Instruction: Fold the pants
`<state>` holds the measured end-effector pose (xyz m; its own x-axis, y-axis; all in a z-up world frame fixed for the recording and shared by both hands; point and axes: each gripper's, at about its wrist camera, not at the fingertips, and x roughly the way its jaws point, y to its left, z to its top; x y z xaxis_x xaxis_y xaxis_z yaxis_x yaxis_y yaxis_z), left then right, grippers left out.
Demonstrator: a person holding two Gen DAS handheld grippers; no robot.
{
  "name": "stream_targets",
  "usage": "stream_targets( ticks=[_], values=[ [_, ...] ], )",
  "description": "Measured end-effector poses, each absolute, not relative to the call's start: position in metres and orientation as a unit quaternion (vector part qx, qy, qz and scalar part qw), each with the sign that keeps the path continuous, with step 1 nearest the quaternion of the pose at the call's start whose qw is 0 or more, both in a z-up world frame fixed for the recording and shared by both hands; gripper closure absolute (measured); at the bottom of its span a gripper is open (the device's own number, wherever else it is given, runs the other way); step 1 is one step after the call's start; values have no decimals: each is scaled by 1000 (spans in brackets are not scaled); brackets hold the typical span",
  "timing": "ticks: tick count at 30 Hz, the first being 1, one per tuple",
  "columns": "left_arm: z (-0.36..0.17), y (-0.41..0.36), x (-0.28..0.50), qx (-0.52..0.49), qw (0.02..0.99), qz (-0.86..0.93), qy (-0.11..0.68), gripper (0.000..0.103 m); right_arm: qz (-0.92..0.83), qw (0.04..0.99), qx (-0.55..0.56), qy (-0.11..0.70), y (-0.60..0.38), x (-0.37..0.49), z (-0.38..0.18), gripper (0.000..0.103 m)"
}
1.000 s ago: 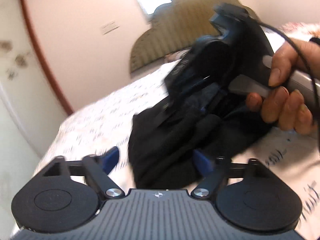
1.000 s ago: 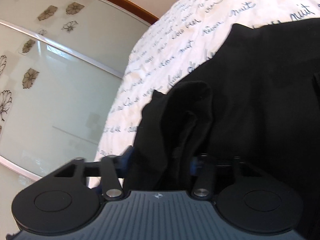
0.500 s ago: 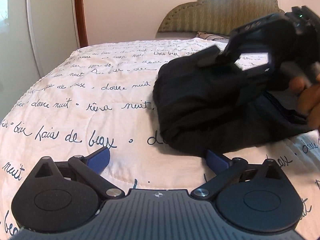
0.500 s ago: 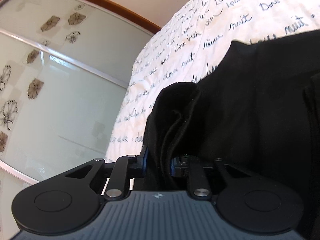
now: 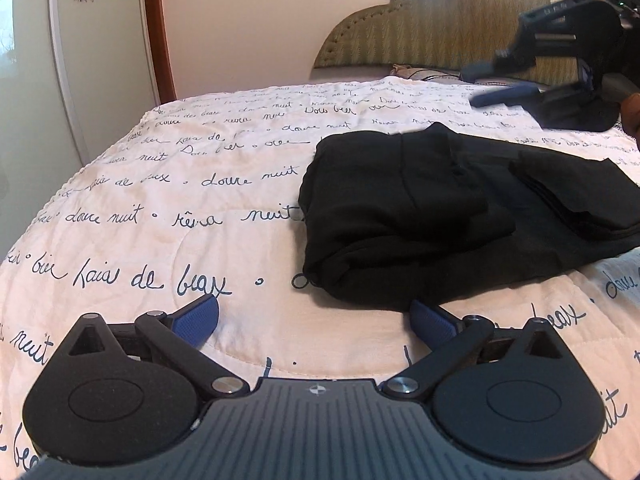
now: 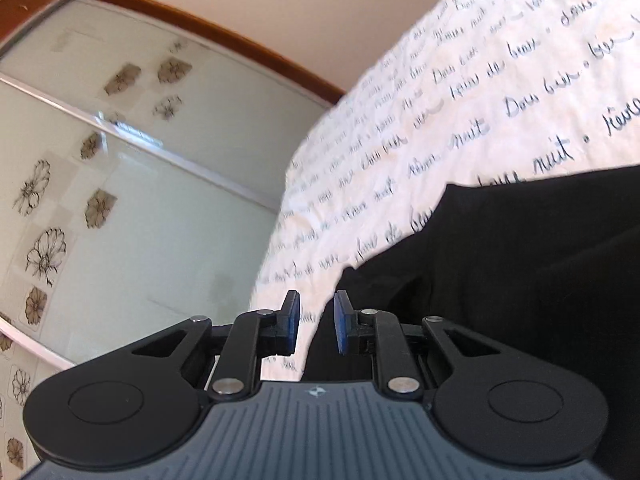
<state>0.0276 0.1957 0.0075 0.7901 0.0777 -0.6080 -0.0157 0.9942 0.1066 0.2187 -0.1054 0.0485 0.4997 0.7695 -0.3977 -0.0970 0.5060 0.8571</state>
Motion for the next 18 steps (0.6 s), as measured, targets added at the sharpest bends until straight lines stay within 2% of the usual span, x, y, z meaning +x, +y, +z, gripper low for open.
stream_targets(
  ticks=[1,2,4,5,6,18],
  values=[
    [7,195,27,49,945,25,323,0,279,753,415,428,-107,220,43,83],
    [7,195,27,50,945,26,322,0,278,739,427,440,-109,220,37,77],
    [8,195,27,51,945,28,322,0,276,720,447,454,-110,218,24,48],
    [8,194,27,52,945,28,322,0,274,716,454,455,-109,217,19,21],
    [8,194,27,53,945,28,322,0,272,716,456,454,-110,213,15,16],
    [8,196,26,44,946,23,321,0,281,695,464,473,-90,225,0,16]
  ],
)
